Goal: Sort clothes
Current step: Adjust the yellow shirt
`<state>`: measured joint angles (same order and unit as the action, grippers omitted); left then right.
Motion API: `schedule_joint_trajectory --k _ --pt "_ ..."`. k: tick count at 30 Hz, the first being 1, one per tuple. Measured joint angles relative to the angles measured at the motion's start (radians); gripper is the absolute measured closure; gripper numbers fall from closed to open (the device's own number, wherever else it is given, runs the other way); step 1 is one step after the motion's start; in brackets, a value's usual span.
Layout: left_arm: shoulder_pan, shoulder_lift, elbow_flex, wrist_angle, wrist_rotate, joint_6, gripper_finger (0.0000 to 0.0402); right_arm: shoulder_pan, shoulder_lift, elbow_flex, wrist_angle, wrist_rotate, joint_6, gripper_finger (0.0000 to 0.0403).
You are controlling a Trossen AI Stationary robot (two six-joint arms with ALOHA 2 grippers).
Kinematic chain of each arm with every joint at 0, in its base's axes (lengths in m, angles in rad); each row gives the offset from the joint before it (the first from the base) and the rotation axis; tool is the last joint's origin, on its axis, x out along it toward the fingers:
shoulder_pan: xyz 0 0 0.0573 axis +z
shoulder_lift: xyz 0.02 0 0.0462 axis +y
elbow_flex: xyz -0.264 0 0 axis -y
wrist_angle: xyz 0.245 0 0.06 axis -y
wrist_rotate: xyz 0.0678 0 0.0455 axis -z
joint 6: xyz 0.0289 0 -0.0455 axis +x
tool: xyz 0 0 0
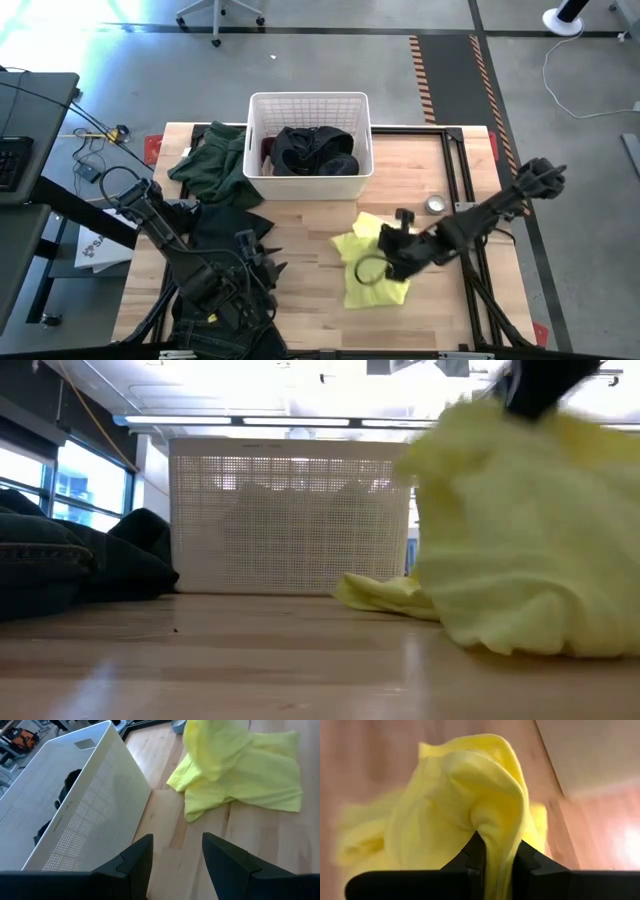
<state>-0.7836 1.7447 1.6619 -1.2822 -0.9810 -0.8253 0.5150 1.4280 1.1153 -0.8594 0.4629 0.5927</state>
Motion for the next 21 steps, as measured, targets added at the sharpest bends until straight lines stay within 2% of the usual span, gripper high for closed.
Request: schedule_joint_trajectory --k 6,10,15,21 --pt "0.0 0.0 0.0 0.001 0.001 -0.008 0.0234 -0.094 0.001 -0.169 0.072 -0.158 0.002 0.0346" --pt "-0.001 0.0 0.0 0.001 0.002 -0.011 0.0234 -0.111 0.001 -0.211 0.099 -0.229 -0.013 0.0332" --pt "-0.001 0.0 0.0 0.001 0.003 -0.011 0.0234 -0.109 0.001 -0.18 0.015 -0.34 -0.016 0.0283" --pt "-0.001 0.0 0.0 0.001 0.003 -0.011 0.0234 -0.109 0.001 -0.044 -0.222 -0.299 -0.047 0.0197"
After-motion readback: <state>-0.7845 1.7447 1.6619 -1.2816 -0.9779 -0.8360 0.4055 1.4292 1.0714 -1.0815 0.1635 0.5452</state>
